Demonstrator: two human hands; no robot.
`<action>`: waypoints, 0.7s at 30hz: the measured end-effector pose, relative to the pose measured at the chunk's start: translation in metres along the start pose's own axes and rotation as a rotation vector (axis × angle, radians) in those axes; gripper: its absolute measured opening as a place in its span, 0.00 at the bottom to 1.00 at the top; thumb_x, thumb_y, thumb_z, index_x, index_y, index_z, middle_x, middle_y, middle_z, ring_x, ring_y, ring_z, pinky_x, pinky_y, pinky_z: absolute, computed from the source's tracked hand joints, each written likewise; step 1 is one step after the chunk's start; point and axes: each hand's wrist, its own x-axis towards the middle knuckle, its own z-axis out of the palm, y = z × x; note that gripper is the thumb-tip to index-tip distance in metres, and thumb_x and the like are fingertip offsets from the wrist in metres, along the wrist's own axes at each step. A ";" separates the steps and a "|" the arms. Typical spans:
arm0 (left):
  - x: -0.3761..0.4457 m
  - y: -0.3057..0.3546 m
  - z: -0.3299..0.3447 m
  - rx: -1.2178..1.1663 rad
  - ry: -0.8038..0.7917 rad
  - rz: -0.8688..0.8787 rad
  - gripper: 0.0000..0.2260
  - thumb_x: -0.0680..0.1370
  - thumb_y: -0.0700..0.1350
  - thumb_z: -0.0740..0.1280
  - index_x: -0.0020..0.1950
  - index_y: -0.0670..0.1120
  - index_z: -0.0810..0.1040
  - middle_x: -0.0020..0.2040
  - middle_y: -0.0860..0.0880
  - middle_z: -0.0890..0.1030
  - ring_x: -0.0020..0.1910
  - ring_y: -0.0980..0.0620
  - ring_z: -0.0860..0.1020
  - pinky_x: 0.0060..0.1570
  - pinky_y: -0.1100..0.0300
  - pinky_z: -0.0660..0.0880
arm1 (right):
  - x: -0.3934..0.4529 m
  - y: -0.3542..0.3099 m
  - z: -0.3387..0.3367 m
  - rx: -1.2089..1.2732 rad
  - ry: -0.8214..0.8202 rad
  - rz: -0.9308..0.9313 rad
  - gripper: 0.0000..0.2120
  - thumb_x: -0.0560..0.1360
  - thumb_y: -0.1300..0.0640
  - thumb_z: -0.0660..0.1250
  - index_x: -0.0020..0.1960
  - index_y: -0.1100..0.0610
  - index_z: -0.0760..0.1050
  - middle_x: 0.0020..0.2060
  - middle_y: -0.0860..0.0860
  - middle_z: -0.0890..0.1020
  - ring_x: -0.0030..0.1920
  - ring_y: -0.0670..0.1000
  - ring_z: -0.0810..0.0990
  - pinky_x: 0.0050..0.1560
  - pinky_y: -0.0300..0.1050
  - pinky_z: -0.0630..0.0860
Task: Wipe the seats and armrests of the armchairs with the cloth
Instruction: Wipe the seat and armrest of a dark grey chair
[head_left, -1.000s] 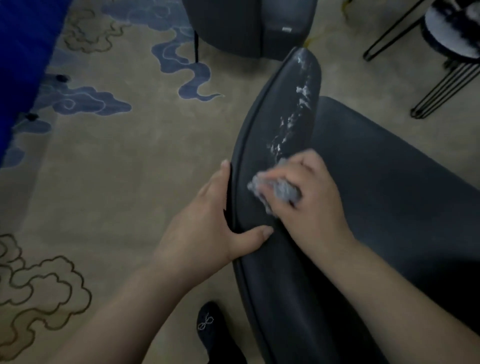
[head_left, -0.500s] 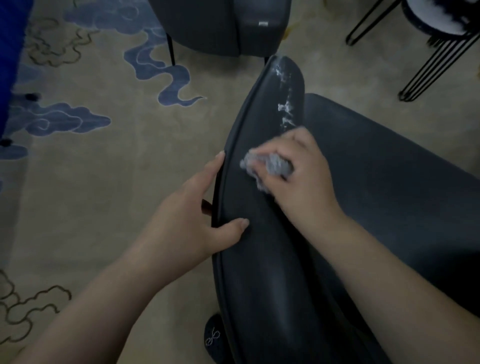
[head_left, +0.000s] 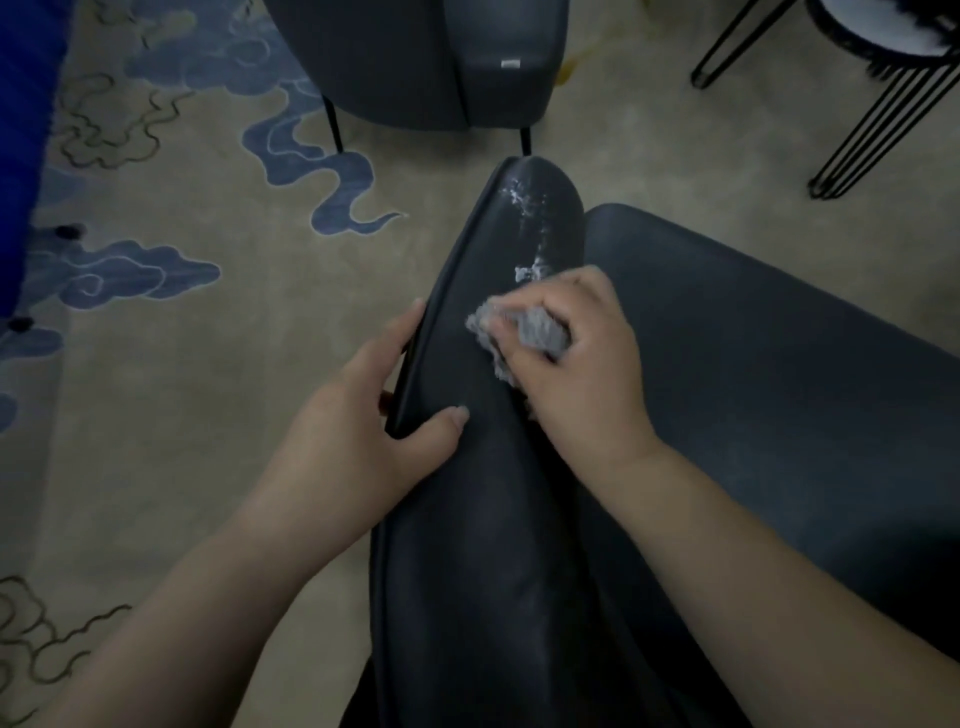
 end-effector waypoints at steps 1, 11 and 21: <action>0.004 0.000 0.002 -0.011 0.014 -0.004 0.33 0.69 0.56 0.70 0.72 0.67 0.62 0.55 0.70 0.78 0.48 0.67 0.80 0.43 0.71 0.76 | 0.003 0.001 0.001 0.007 0.013 0.009 0.04 0.72 0.60 0.73 0.46 0.56 0.81 0.45 0.52 0.74 0.46 0.43 0.74 0.52 0.29 0.68; 0.023 0.021 0.028 0.189 0.171 -0.040 0.28 0.73 0.58 0.57 0.73 0.60 0.59 0.65 0.57 0.75 0.59 0.54 0.76 0.51 0.54 0.73 | 0.029 0.000 0.005 0.079 0.139 0.027 0.06 0.73 0.56 0.72 0.50 0.53 0.81 0.49 0.52 0.73 0.50 0.45 0.75 0.55 0.34 0.71; 0.021 0.023 0.028 0.161 0.175 -0.111 0.26 0.71 0.59 0.58 0.70 0.65 0.60 0.58 0.58 0.79 0.51 0.50 0.78 0.44 0.55 0.69 | 0.039 0.002 0.007 0.137 0.263 0.143 0.05 0.73 0.56 0.71 0.49 0.51 0.81 0.49 0.53 0.75 0.50 0.43 0.76 0.54 0.29 0.69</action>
